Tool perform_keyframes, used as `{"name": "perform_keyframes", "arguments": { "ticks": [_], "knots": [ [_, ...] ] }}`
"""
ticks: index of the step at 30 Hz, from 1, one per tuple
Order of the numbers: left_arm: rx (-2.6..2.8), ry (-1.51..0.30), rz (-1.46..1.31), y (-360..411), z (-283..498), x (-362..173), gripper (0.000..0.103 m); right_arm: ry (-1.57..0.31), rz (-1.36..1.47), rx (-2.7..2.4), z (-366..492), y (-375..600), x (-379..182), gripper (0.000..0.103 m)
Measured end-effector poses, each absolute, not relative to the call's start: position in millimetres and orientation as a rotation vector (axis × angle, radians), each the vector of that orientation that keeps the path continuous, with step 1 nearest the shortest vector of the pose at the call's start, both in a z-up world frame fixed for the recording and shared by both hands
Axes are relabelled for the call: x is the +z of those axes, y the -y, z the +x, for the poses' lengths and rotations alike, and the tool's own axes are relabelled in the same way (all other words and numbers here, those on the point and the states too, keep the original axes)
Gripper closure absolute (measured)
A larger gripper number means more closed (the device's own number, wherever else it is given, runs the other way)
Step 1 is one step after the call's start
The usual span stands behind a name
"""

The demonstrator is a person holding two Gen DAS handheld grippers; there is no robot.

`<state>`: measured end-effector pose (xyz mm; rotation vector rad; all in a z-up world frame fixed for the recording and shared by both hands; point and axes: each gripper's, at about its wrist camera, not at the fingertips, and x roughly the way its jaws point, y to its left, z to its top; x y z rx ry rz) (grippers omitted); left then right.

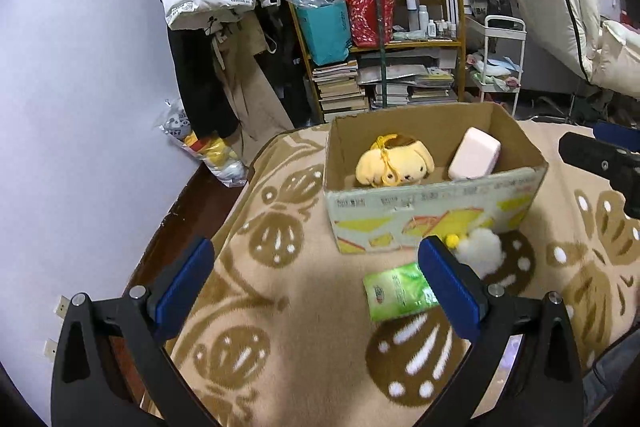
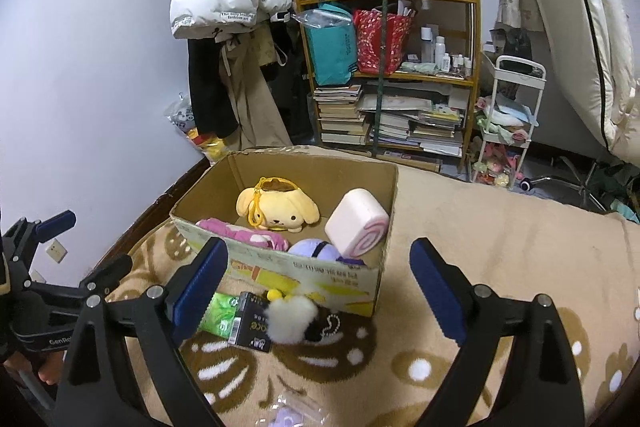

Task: Organize soft objects
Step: 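Withdraw both tools from the box toward the green and black tissue packs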

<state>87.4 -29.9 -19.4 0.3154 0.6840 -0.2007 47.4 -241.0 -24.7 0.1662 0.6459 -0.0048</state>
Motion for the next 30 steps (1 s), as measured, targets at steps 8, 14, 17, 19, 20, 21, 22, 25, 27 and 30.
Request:
{"name": "perform_keyframes", "arguments": {
  "ticks": [8, 14, 17, 19, 20, 21, 22, 25, 27, 30],
  "knots": [
    [-0.202, -0.72, 0.338, 24.9, 64.5, -28.1, 0.003, -0.666, 0.168, -0.018, 23.5, 234.5, -27.3, 0.006],
    [-0.204, -0.759, 0.371, 27.3, 62.0, -37.3, 0.002, -0.71, 0.179, -0.032, 18.1, 232.4, -37.9, 0.006],
    [-0.208, -0.778, 0.381, 28.6, 64.1, -41.8, 0.003, -0.722, 0.186, -0.034, 19.8, 233.3, -42.4, 0.006],
    [-0.207, -0.785, 0.383, 29.1, 66.0, -44.8, 0.002, -0.73, 0.184, -0.035, 22.4, 234.0, -45.1, 0.006],
    [-0.206, -0.789, 0.383, 29.3, 67.8, -46.4, 0.002, -0.735, 0.183, -0.037, 24.4, 234.3, -46.9, 0.006],
    [-0.203, -0.793, 0.384, 29.1, 69.2, -48.5, 0.002, -0.739, 0.184, -0.039, 25.9, 234.7, -48.4, 0.006],
    [-0.197, -0.796, 0.385, 28.9, 71.4, -50.8, 0.002, -0.744, 0.186, -0.039, 27.5, 234.9, -50.0, 0.006],
    [-0.178, -0.812, 0.387, 28.3, 78.6, -57.4, 0.002, -0.757, 0.184, -0.043, 32.0, 235.2, -55.0, 0.006],
    [-0.177, -0.823, 0.381, 27.4, 83.4, -61.2, 0.002, -0.763, 0.184, -0.049, 34.6, 235.6, -57.6, 0.006],
    [-0.176, -0.84, 0.367, 27.6, 90.7, -66.6, 0.002, -0.774, 0.197, -0.052, 40.0, 237.6, -62.7, 0.006]
  ]
}}
